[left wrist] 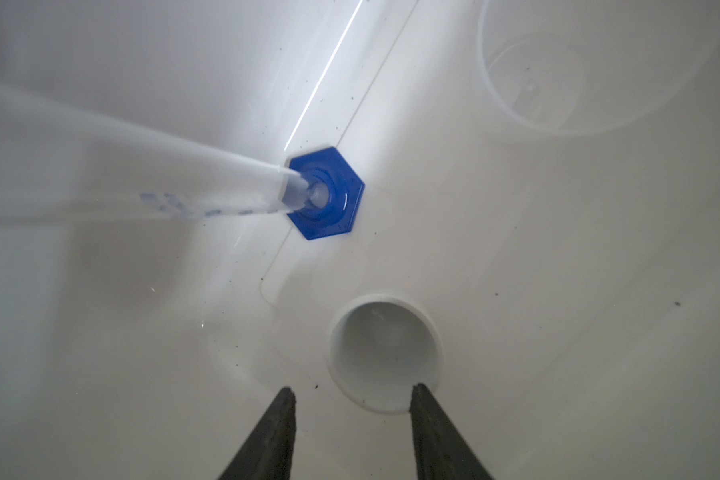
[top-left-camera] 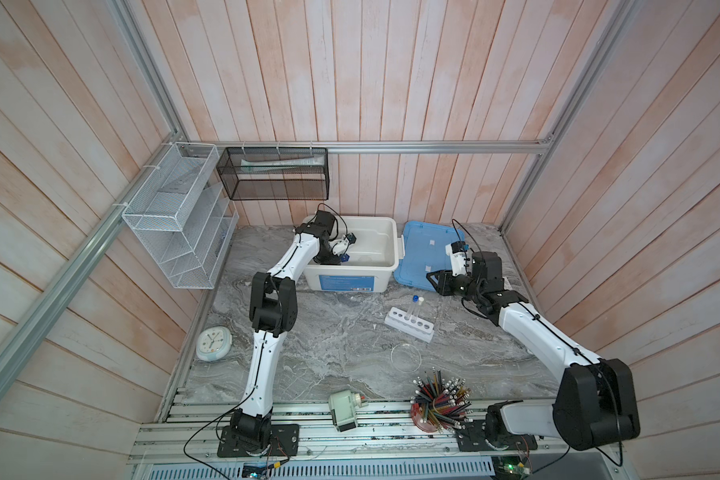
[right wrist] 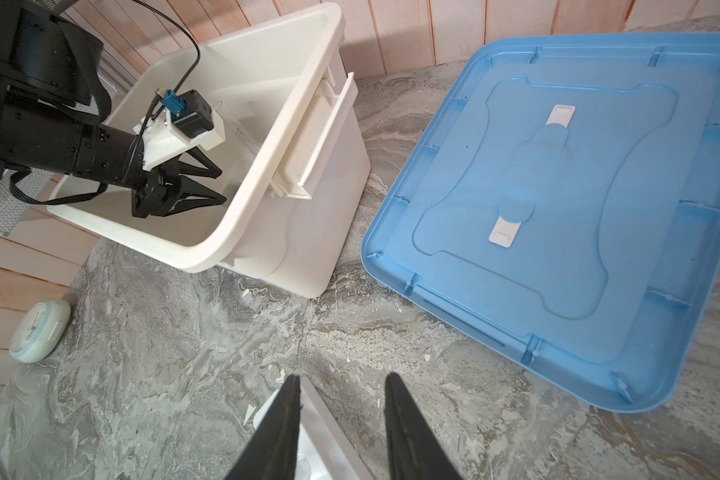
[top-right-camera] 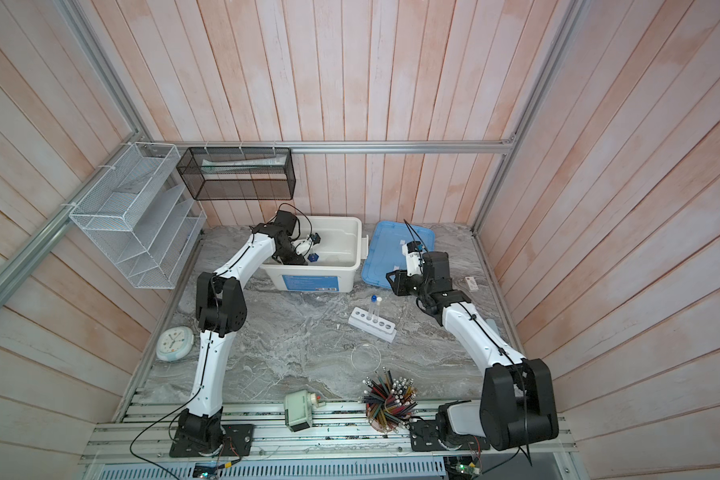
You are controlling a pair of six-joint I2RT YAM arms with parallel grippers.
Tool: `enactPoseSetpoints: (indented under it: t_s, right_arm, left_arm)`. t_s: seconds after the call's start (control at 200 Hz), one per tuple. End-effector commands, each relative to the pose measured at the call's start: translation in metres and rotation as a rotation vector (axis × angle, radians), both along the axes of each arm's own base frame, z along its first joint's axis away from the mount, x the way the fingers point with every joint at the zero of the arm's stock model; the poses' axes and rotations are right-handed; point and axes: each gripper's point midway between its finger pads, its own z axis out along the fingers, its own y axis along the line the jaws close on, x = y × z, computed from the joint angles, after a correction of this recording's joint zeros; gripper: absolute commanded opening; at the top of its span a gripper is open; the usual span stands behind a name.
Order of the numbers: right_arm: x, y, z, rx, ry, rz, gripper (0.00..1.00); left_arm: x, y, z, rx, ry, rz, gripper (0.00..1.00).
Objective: Organize the chemistry lab equipment
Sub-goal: 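Raise the left gripper from the bin while the right gripper moves toward the petri dish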
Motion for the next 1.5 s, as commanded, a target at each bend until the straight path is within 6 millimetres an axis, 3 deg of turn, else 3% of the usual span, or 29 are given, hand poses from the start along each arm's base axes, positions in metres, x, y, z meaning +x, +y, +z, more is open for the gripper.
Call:
enactPoseSetpoints:
  t_s: [0.0, 0.405, 0.67, 0.835, 1.1, 1.215, 1.345, 1.495]
  right_arm:
    - [-0.004, -0.001, 0.010, 0.018, -0.016, 0.000, 0.36]
    - [-0.010, -0.004, 0.021, 0.007, -0.023, -0.010, 0.36]
    - [-0.016, -0.006, 0.036, -0.033, -0.038, -0.025, 0.35]
    - [-0.023, -0.006, 0.044, -0.112, -0.035, -0.043, 0.36]
    - [-0.039, -0.006, 0.054, -0.212, -0.020, -0.053, 0.36]
    - [-0.048, 0.002, 0.057, -0.261, -0.012, -0.030, 0.36]
    - [-0.060, 0.016, 0.054, -0.329, 0.000, 0.014, 0.36]
    - [-0.076, 0.027, 0.046, -0.453, 0.038, 0.065, 0.36]
  left_arm:
    - [0.003, -0.006, 0.040, -0.019, -0.082, -0.009, 0.49]
    - [-0.009, -0.009, 0.093, -0.034, -0.159, -0.024, 0.50]
    - [-0.033, 0.001, 0.120, -0.012, -0.203, -0.010, 0.50]
    - [-0.055, 0.001, 0.149, -0.083, -0.249, 0.006, 0.50]
    - [-0.099, -0.006, 0.241, -0.351, -0.550, -0.005, 0.50]
    - [-0.135, -0.013, 0.281, -0.595, -0.630, -0.024, 0.50]
    - [-0.176, -0.022, 0.287, -0.844, -0.610, -0.035, 0.51]
    - [-0.200, -0.018, 0.271, -0.966, -0.580, 0.016, 0.52]
